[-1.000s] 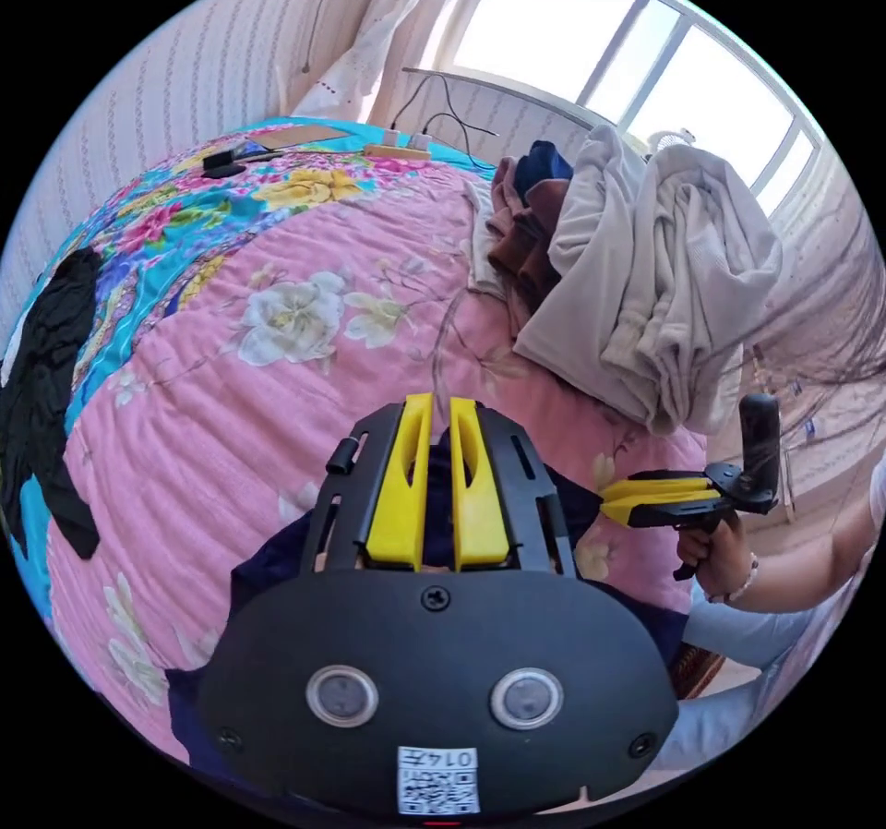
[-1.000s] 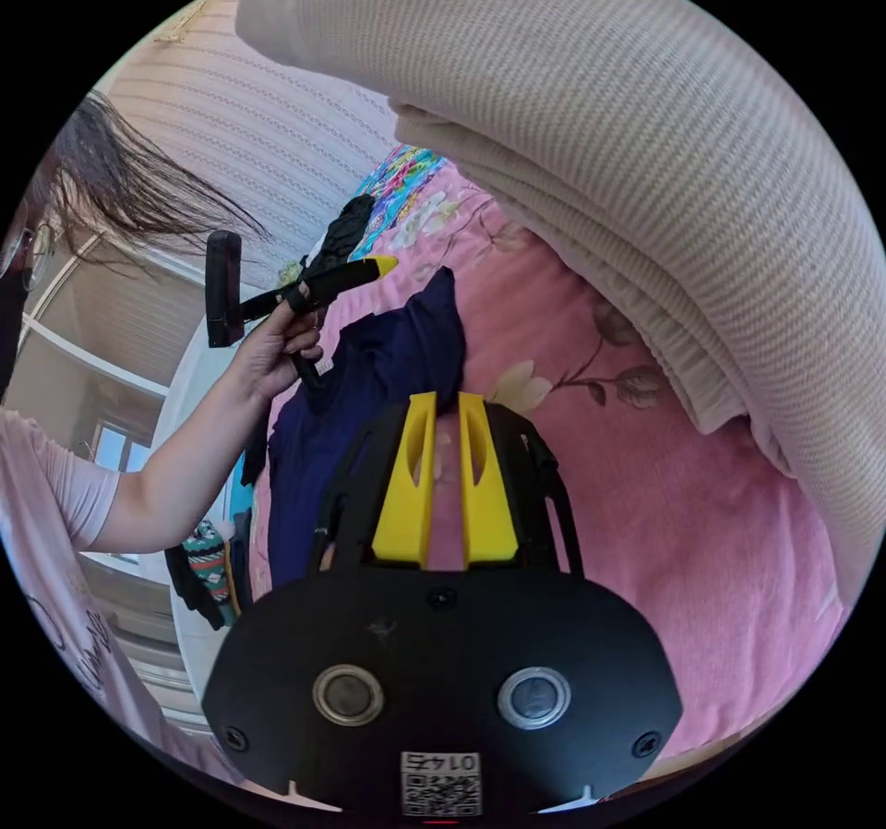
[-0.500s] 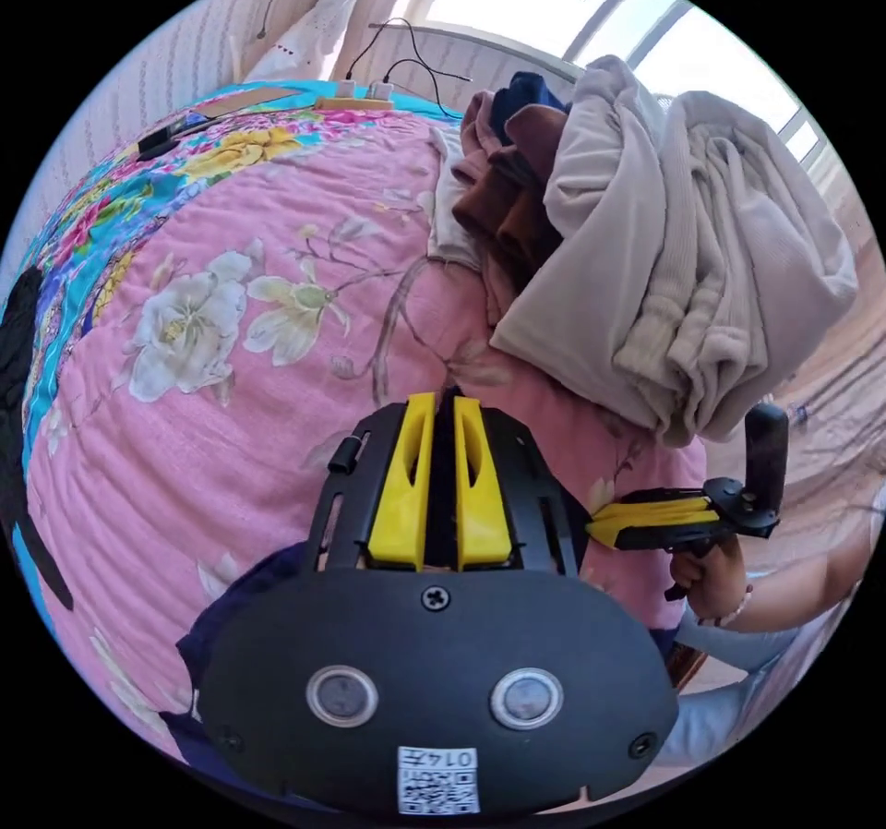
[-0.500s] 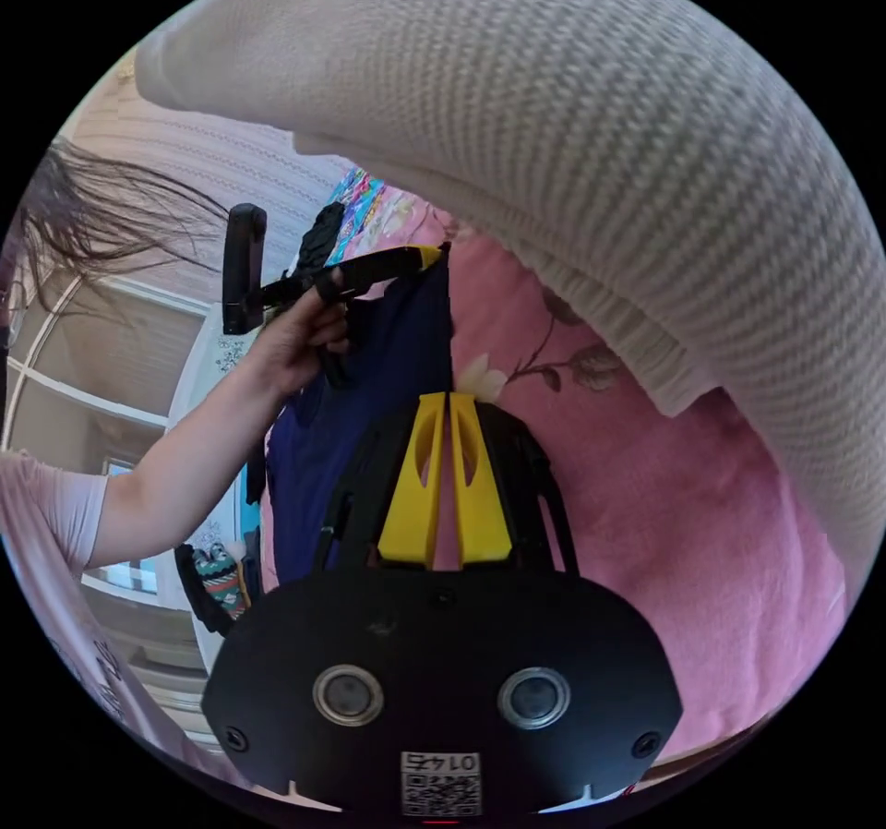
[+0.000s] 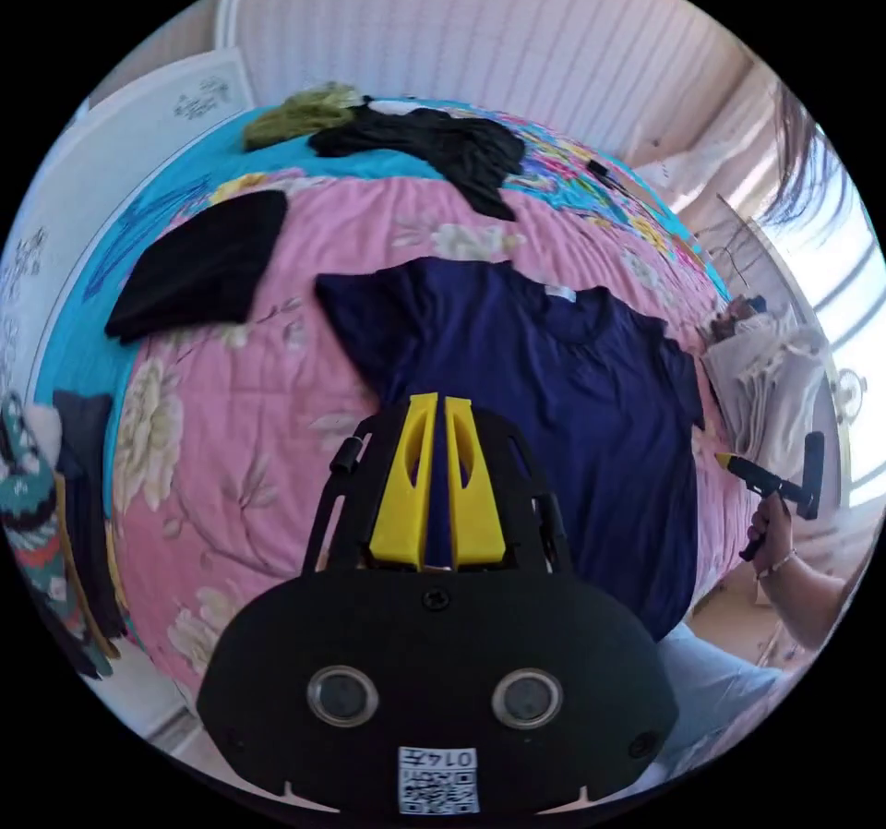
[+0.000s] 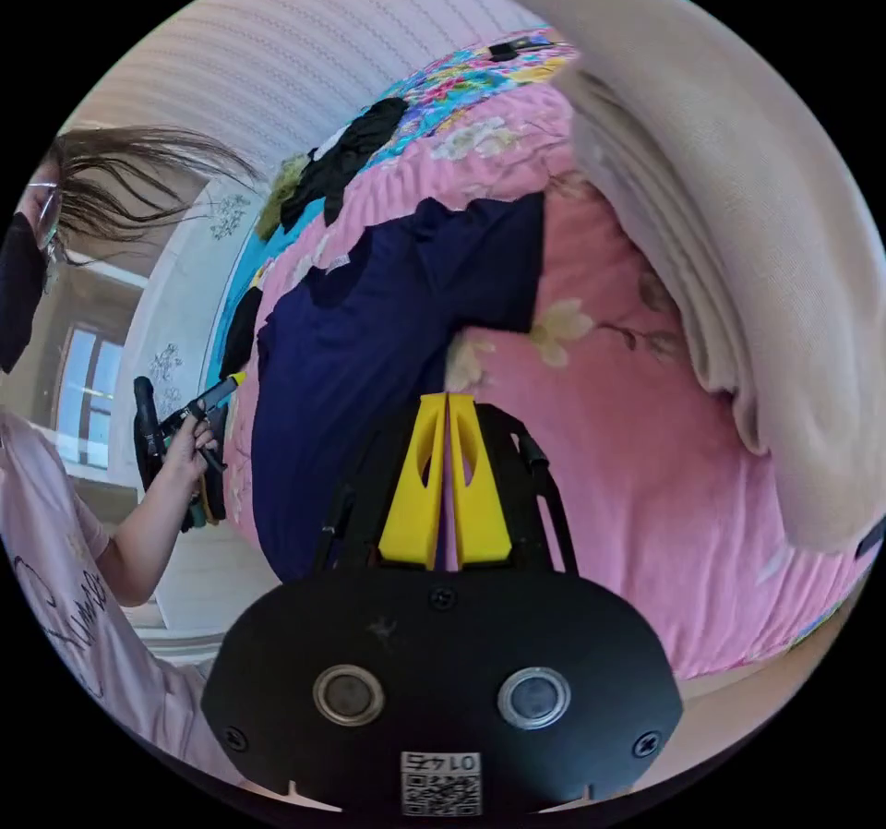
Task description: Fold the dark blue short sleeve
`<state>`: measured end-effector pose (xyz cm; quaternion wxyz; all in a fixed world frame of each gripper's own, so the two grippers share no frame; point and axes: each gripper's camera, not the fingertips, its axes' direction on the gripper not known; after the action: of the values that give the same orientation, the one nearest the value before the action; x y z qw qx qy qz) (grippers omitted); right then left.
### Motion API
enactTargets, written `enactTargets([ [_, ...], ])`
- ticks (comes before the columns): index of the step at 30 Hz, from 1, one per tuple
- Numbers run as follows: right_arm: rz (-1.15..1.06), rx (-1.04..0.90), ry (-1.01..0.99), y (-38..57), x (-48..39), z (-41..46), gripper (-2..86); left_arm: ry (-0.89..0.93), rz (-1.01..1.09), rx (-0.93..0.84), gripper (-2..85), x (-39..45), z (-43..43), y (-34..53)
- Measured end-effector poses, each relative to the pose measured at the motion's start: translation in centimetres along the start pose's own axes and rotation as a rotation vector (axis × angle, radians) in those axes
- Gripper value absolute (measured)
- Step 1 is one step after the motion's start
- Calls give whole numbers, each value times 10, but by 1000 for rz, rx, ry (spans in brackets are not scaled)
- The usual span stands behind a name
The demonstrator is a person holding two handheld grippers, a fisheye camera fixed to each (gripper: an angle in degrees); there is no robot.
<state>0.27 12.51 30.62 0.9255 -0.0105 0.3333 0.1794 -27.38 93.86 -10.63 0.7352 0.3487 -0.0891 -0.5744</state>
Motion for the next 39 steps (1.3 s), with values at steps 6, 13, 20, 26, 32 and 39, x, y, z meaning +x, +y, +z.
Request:
enactTargets([
  [6, -446, -111, -204, -121, -192, 99, 0, 41, -239, 102, -4, -80, -29, 22],
  [13, -830, -319, -285, -232, -449, 245, 37, 65, -140, 187, 75, -80, -40, -11],
  [20, -1015, -520, 52, -260, -609, 371, 54, 80, -176, 76, -2, -124, -32, -34],
  [26, -1054, -507, -77, -283, -676, 370, 8, 190, -304, 174, -10, -176, -83, -15],
  [32, -1084, -585, -37, -287, -719, 406, 23, 200, -396, 76, -10, -211, -80, -1],
  [39, -1092, -543, -136, -308, -744, 377, 48, 222, -545, 163, -6, -235, -113, 15],
])
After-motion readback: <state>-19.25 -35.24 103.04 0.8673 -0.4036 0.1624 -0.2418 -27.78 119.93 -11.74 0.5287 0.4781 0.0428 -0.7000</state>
